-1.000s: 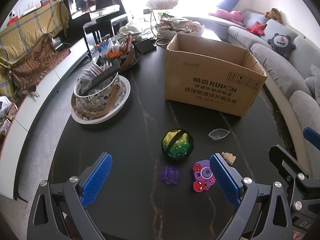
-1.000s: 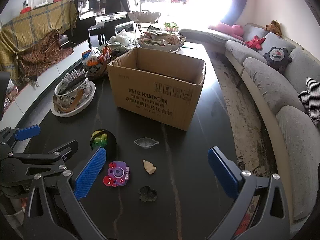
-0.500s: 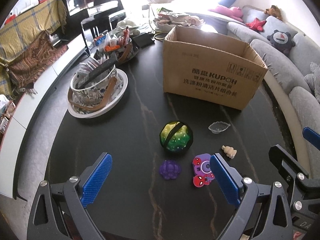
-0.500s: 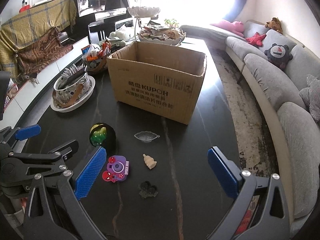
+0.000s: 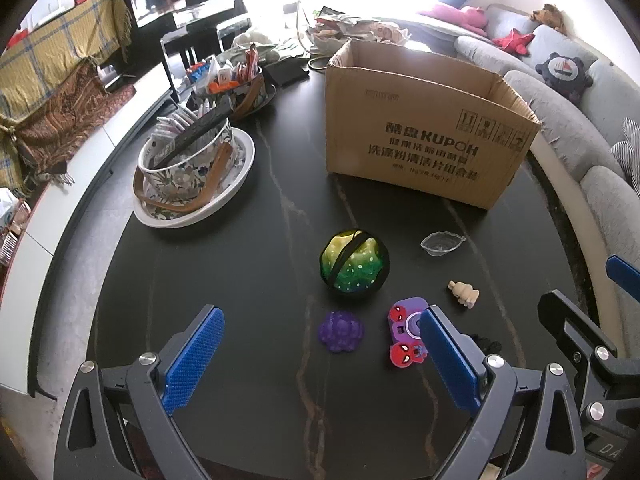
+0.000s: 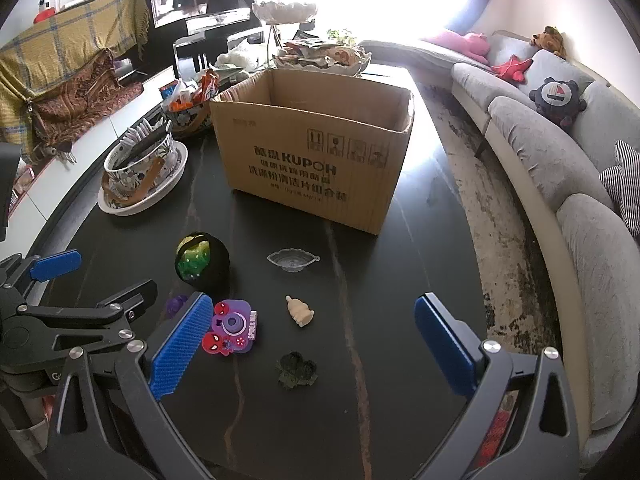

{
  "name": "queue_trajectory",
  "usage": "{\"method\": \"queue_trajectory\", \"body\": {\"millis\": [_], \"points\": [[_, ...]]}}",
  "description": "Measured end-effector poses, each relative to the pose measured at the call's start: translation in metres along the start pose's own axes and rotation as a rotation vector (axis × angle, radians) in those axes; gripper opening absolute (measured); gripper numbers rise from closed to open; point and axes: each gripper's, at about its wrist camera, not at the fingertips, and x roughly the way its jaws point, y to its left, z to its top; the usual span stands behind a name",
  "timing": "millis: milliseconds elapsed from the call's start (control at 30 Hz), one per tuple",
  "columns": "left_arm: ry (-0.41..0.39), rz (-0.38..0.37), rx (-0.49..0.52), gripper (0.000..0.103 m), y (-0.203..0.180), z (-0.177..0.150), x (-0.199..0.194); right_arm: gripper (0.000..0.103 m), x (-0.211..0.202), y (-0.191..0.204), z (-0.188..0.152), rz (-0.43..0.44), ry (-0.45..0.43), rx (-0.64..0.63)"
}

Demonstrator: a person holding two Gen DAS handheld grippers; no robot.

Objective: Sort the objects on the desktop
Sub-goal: 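Move the left tool toward the purple grape toy while the right tool approaches the green toy car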

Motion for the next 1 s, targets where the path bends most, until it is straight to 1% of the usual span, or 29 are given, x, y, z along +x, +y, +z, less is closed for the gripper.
{"method": "queue_trajectory", "body": {"millis": [233,433,667,733,867,1000], "points": [[-0.004,0.005,0.008,0.097,-0.002,-0.002,0.001,0.101,0.002,-0.001,-0.003,-0.002,0.008,0.0],[0.021,-0.021,-0.01,0.097,0.0,-0.004,0.006,0.101,0.003,0.0,-0.004,-0.002,0.012,0.002],[0.032,-0.026,-0.024,0.097,0.001,-0.007,0.012,0.1,0.008,0.001,-0.007,0.0,0.029,0.005],[0.027,-0.028,-0.031,0.097,0.001,-0.008,0.012,0.099,0.009,0.001,-0.008,0.0,0.033,0.007],[-0.035,0.017,-0.048,0.097,-0.001,-0.011,0.007,0.099,0.01,0.0,-0.009,0.003,0.036,0.014],[-0.028,-0.004,-0.055,0.097,0.0,-0.011,0.009,0.099,0.012,-0.002,-0.011,0.009,0.041,0.022]]}}
